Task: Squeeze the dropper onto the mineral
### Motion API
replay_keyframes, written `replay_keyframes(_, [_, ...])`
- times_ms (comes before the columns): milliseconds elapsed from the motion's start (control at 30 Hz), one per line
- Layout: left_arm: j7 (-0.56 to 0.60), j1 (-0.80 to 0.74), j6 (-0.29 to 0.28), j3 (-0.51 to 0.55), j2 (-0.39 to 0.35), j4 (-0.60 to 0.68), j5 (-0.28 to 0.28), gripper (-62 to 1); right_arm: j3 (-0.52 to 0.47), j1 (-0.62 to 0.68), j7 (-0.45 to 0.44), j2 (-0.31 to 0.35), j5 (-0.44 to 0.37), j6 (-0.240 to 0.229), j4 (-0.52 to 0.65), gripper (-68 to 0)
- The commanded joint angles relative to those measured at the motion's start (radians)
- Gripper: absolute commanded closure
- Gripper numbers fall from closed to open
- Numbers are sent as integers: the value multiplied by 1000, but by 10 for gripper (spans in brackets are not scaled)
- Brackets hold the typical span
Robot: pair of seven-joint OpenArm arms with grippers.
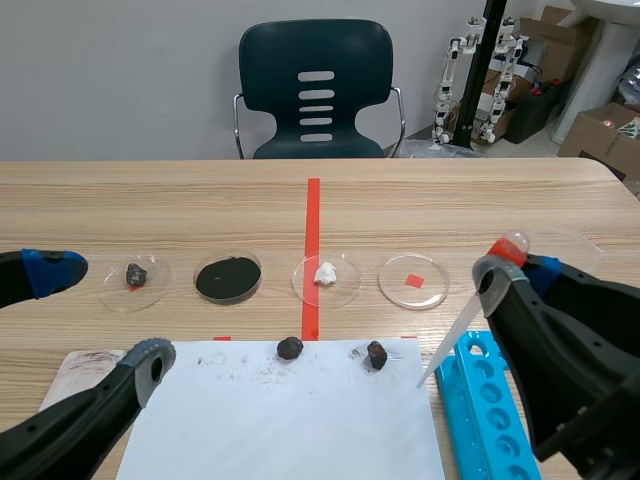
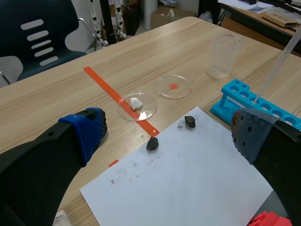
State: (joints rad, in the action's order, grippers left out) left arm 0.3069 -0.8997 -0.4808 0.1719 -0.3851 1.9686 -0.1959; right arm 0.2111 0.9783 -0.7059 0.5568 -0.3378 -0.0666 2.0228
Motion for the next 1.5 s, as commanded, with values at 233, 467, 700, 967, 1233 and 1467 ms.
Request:
replay_keyframes(233, [14, 0, -2, -1, 2, 6, -14, -559, -3, -11, -15, 3, -6, 0, 18, -24])
replay_keyframes(467, [14, 0, -2, -1, 2, 6, -14, -559, -3, -11, -15, 3, -6, 0, 18, -24])
replay_keyframes(700, [14, 0, -2, -1, 2, 6, -14, -559, -3, -11, -15, 3, -6, 0, 18, -24])
replay_keyframes(967, [14, 0, -2, -1, 2, 6, -14, -559, -3, -11, -13, 3, -6, 0, 18, -24])
replay_keyframes(1233, [14, 0, -2, -1, 2, 6, -14, -559, -3, -11, 0, 3, -6, 0, 18, -24])
replay_keyframes(1467, [14, 0, -2, -1, 2, 6, -14, -559, -3, -11, 0, 3, -6, 0, 18, -24])
